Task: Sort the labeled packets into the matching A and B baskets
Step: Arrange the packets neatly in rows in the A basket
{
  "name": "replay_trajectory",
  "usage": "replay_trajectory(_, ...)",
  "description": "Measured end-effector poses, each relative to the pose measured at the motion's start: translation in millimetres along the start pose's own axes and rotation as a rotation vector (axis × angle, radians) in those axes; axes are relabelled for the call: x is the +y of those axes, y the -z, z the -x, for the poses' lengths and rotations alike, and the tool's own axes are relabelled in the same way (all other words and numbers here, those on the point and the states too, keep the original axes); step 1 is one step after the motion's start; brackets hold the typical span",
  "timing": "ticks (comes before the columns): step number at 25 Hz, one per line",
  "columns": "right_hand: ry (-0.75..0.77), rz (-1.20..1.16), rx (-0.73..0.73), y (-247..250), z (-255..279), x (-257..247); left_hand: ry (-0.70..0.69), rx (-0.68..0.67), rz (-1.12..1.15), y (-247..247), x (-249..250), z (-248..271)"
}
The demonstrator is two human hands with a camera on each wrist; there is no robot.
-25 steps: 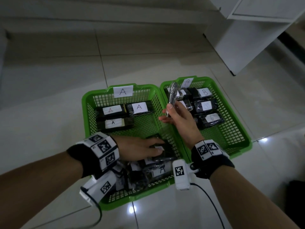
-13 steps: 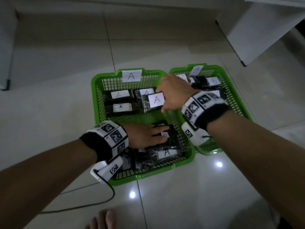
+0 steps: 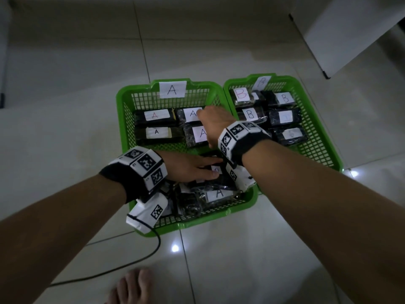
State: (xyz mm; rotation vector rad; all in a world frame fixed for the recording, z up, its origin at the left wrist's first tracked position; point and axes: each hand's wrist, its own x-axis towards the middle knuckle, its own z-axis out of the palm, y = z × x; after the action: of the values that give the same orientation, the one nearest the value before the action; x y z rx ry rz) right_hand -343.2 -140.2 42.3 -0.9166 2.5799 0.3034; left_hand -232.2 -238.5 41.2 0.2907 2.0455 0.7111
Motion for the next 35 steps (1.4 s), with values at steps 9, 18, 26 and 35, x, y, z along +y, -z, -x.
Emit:
replay_trajectory(9, -0.06, -0.081, -0.044, -10, -4, 2, -0.037, 0.007, -0.004, -1, -4, 2)
replay_trajectory(18, -0.047, -0.13, -0.01, -12, -3, 9, -0.019, 0.159, 0.041, -4, -7, 9)
replay_trajectory(26, 0.073, -0.092, 0.026, -19, 4, 18, 0.341, 0.695, -0.35, 7, -24, 7)
replay_trajectory(35, 0.173, -0.192, 0.012, -8, 13, 32, 0.395, 0.491, -0.228, 28, 21, 37)
